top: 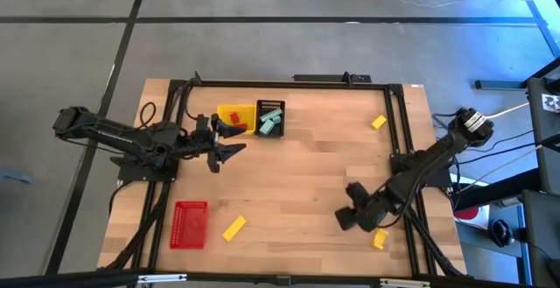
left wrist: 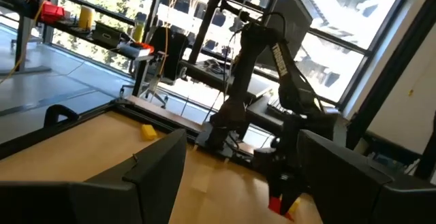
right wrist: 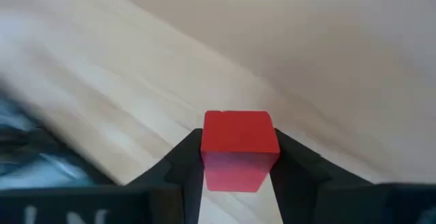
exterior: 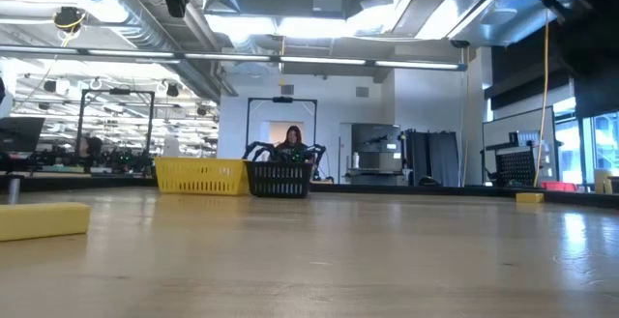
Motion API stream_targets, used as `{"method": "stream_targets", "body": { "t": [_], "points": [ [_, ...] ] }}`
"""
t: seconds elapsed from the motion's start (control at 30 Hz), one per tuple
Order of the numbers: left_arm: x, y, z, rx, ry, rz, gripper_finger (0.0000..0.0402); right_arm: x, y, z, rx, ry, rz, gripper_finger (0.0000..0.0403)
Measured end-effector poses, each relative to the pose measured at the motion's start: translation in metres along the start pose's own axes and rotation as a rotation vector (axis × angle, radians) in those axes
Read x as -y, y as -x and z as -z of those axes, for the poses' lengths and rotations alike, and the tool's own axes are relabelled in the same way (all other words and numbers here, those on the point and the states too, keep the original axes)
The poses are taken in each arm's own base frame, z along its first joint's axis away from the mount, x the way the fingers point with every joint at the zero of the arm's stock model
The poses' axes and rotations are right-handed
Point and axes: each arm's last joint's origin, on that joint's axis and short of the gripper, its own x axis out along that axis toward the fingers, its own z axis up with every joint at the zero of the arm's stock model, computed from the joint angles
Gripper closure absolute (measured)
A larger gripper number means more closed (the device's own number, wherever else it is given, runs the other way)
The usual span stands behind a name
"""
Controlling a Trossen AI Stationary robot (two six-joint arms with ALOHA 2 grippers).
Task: Sort & place blocks by color
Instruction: Put the red block into the yellow basket
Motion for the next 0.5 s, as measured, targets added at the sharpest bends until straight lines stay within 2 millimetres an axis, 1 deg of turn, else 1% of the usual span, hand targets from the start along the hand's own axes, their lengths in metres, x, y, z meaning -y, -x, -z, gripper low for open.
{"method": "stream_targets", "body": {
  "t": [0.13, 0.2, 0.33, 0.4, 0.5],
  "points": [
    [0.0, 0.003, -0.004, 0.012, 0.033, 0.015, 0.0129, -0.022, 0.008, -0.028, 0.214, 0.149, -0.195, 0.0272],
    [0.001, 0.005, -0.006, 0.023, 0.045, 0.028, 0.0129, -0.035, 0.008, -0.048, 0.283, 0.238, -0.273, 0.0272],
    [0.002, 0.006, -0.008, 0.02, 0.068, 0.053, 0.0129, -0.056, 0.011, -0.095, 0.412, 0.417, -0.43, 0.0272],
    [0.002, 0.007, -0.008, 0.014, 0.081, 0.065, 0.0129, -0.063, 0.018, -0.117, 0.506, 0.477, -0.51, 0.0272],
    [0.002, 0.007, -0.007, 0.004, 0.113, 0.085, 0.0129, -0.07, 0.03, -0.144, 0.656, 0.545, -0.608, 0.0272]
  ]
}}
